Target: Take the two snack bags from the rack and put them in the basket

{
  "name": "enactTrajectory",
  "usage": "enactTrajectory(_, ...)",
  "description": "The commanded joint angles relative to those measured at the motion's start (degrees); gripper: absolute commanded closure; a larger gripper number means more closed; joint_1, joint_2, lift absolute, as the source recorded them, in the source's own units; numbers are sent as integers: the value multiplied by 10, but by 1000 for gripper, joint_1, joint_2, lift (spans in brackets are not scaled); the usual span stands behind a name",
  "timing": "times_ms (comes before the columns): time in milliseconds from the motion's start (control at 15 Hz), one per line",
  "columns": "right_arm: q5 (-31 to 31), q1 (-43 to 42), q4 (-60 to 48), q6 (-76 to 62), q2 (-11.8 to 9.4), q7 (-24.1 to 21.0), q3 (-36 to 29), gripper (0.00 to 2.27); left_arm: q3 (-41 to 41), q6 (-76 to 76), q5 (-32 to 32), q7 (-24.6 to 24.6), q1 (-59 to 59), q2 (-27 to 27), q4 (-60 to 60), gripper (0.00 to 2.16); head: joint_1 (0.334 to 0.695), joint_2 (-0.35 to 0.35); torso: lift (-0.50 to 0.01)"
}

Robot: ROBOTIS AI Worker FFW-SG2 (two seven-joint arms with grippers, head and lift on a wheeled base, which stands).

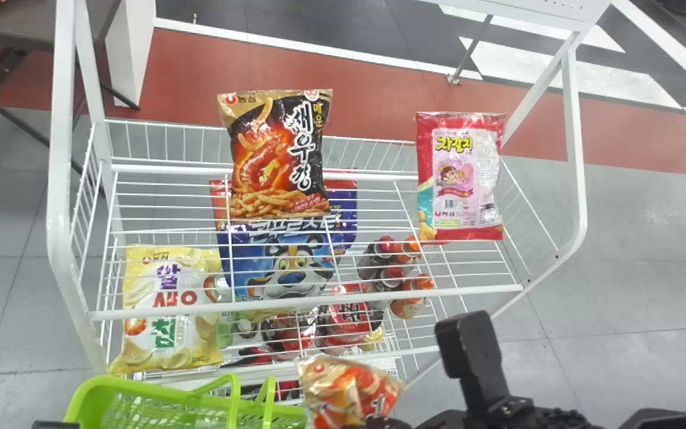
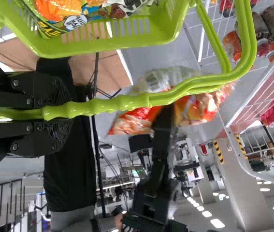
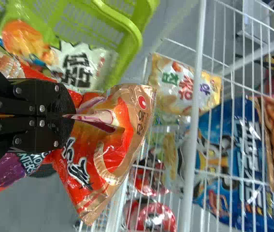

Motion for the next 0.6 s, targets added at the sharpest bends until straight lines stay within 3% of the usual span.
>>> enactTrajectory(0,12,-4,27,3,-2,0,51,2219,4,0,8,2,-3,0,-2,1872,695,-350,-11)
enactTrajectory(267,57,-39,139,-23,4,-5,171,2219,9,7,15,7,-3,0,-9,1868,695,-350,-11)
enactTrajectory(533,72,-88,245,-163,20,-4,224,2219,9,23,15,5,-3,4,-11,1868,695,-350,-11)
